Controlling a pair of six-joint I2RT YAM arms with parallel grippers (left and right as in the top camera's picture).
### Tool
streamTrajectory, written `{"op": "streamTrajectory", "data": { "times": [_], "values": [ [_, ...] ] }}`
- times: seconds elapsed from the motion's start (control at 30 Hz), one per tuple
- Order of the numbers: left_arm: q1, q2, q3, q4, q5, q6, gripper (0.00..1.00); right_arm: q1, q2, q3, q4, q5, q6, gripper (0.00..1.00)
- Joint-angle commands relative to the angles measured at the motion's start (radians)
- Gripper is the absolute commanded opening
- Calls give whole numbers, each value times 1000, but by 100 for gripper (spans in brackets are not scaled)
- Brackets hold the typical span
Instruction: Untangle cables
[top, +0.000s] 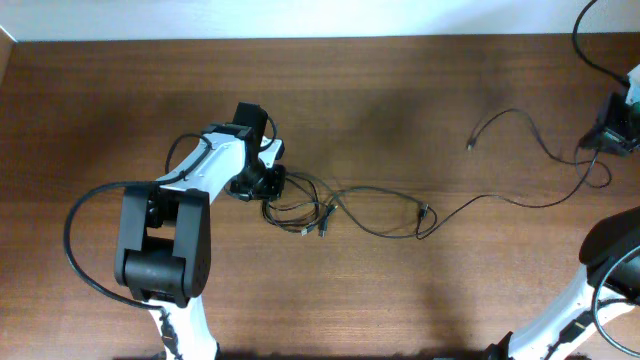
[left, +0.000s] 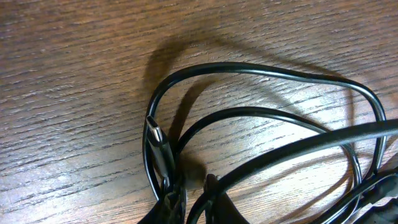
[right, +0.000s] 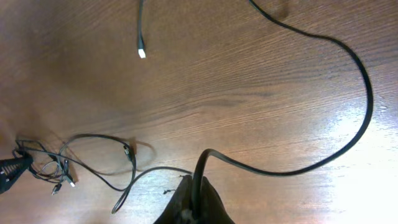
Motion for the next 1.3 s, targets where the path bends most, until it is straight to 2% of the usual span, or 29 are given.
{"op": "streamTrajectory", "data": {
  "times": [0.0,0.1,0.13,0.2,0.23,0.27,0.3,0.33,0.37,0.5,0.67,0.73,0.77,0.83,0.87,0.9,0.93,0.97,1.0,1.07,1.23,1.27],
  "values": [
    [5,18,-3,6,-14,-13,12,2,5,-77,6,-18,1,4],
    [5,18,-3,7,-14,-13,12,16,5,-187,48,-21,0,5],
    [5,18,-3,7,-14,-13,13,21,5,-222,63,-19,0,14],
    [5,18,-3,7,-14,-13,14,29,6,-286,98,-6,1,42],
    [5,18,-3,7,-14,-13,13,30,6,-296,103,-6,1,47],
    [5,18,-3,7,-14,-13,14,30,6,-297,103,-6,1,60],
    [5,18,-3,7,-14,-13,14,30,6,-297,102,-6,1,79],
    [5,18,-3,7,-14,-13,15,30,6,-297,99,-6,1,86],
    [5,18,-3,8,-14,-13,15,34,6,-297,92,-5,2,100],
    [5,18,-3,8,-14,-13,19,73,6,-297,79,164,124,99],
    [5,18,-3,10,-14,-13,20,163,6,-297,42,101,103,99],
    [5,18,-3,11,-14,-13,23,220,6,-297,16,91,100,93],
    [5,18,-3,13,-14,-14,28,248,6,-297,10,92,93,87],
    [5,18,-3,15,-14,-43,31,317,6,-305,4,93,93,50],
    [5,18,-3,18,-13,-52,34,346,6,-317,5,96,93,36],
    [5,18,-3,18,-9,-54,47,370,6,-336,10,95,93,24],
    [5,18,-3,18,19,-53,62,407,6,-377,21,95,93,21],
    [6,18,-3,20,63,-53,70,444,6,-424,43,95,94,36],
    [6,18,2,21,92,-53,72,474,6,-463,68,90,94,55],
    [5,9,30,20,116,-53,73,535,6,-539,136,48,95,74],
    [5,-107,111,17,118,-53,81,684,6,-671,303,-51,132,76],
    [6,-139,114,17,114,-53,94,727,6,-687,334,-77,132,76]
  ]
}}
